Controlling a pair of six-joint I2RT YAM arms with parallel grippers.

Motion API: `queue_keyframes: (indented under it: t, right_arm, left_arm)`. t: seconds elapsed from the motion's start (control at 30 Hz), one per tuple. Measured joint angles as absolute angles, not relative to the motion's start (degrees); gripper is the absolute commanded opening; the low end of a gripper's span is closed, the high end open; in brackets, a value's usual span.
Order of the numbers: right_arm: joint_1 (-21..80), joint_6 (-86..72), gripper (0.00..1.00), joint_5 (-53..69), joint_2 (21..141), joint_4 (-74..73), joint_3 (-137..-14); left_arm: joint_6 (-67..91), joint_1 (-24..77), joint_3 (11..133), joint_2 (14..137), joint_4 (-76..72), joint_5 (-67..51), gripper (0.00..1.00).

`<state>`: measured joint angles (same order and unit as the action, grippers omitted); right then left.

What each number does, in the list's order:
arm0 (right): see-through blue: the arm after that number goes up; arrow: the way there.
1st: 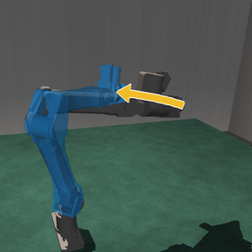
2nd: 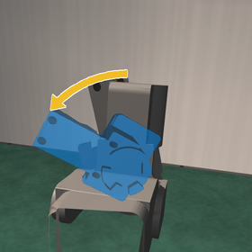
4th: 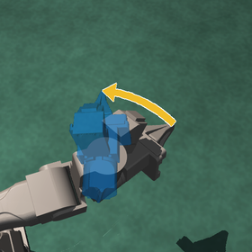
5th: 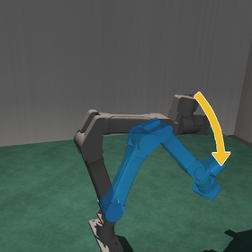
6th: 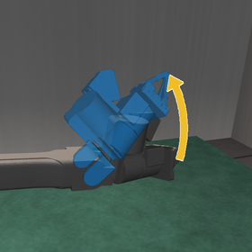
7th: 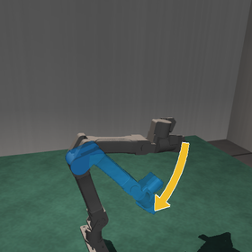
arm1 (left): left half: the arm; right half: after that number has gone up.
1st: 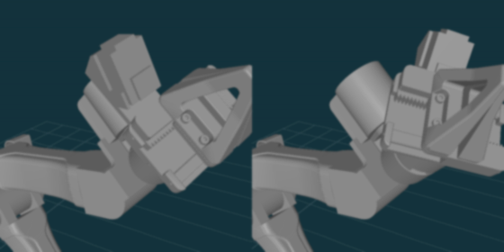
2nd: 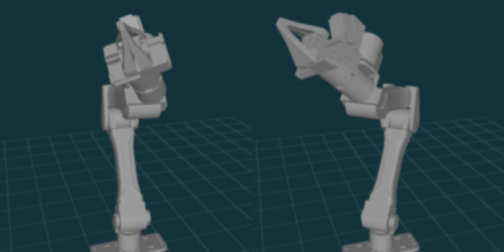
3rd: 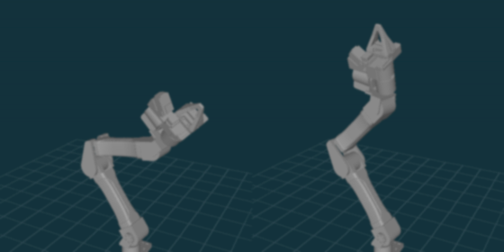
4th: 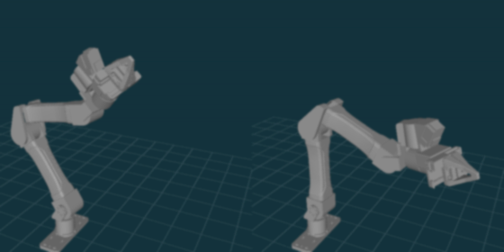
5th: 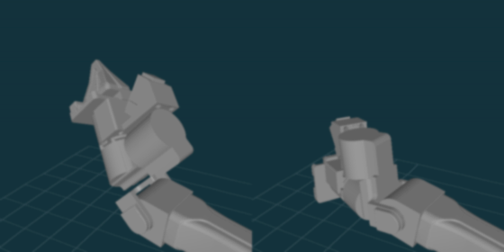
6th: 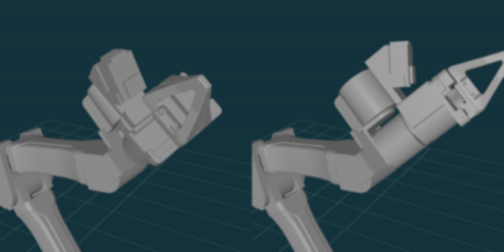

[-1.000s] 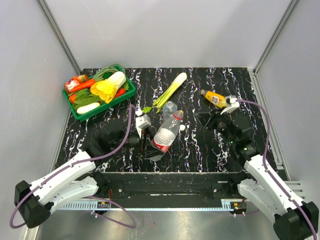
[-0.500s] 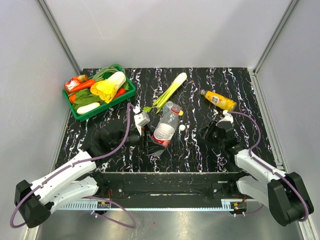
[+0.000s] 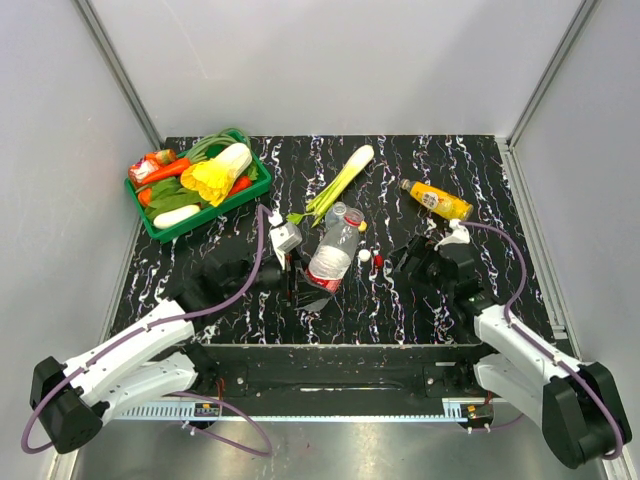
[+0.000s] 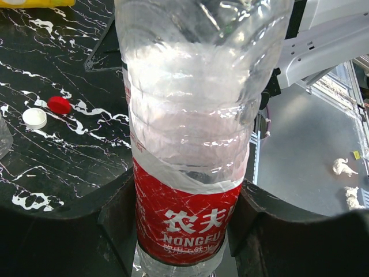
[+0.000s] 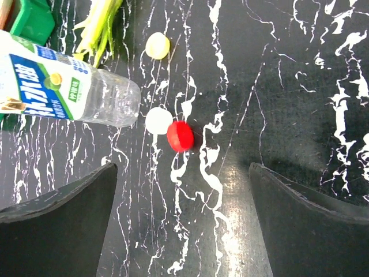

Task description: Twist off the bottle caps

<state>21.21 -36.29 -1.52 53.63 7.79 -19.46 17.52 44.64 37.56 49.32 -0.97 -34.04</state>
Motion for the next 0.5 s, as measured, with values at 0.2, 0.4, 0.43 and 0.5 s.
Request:
queue_keyframes:
  t: [0.2, 0.4, 0.43, 0.5]
  right_arm:
    - [21.21, -34.81, 1.0, -0.75, 50.98, 6.0, -20.88]
    - [21.21, -32.91, 1.0, 1.5, 48.34, 3.31, -25.61]
    - [21.21, -32.69, 1.0, 1.87, 47.97, 2.98, -26.26]
    - [21.21, -31.88, 1.0, 3.62, 46.89, 2.13, -28.01]
  left_arm:
    - [16.88, 44.64, 38.28, 49.69, -0.51, -34.04, 0.47]
    - [16.38, 44.64, 39.24, 50.22, 0.12, -34.04, 0.47]
    - [16.34, 44.64, 39.33, 50.3, 0.14, -34.06, 0.47]
    - [16.29, 44.64, 39.64, 50.65, 0.34, -34.06, 0.47]
